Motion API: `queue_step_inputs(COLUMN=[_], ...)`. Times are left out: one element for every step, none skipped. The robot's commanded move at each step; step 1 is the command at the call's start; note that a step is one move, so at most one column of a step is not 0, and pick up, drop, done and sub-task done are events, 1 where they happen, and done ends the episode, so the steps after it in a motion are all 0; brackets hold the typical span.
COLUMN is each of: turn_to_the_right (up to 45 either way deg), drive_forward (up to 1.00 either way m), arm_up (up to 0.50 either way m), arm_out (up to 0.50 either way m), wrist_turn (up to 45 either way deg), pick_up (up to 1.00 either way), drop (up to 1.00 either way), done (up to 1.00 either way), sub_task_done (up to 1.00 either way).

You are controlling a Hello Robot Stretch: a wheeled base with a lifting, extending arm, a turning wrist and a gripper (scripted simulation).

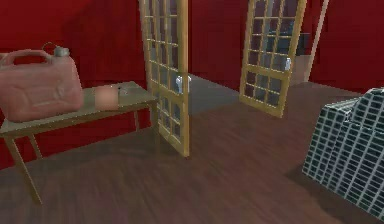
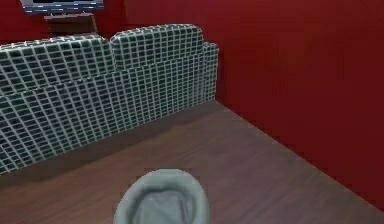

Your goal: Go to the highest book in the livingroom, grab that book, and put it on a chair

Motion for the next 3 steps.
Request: queue_step_inputs(turn_to_the_right=[0.0, 18.0, 0.0], drive_forward=[0.50, 0.00, 1.00], arm_up=[0.00, 0.00, 0.00], arm_out=[0.00, 0.00, 0.00], wrist_turn=[0.0, 0.0, 0.0], pick_up=[0.00, 0.00, 0.00], drop=[0.00, 0.00, 0.00], done=[0.00, 0.00, 0.00], sub_task_done=[0.00, 0.00, 0.00])
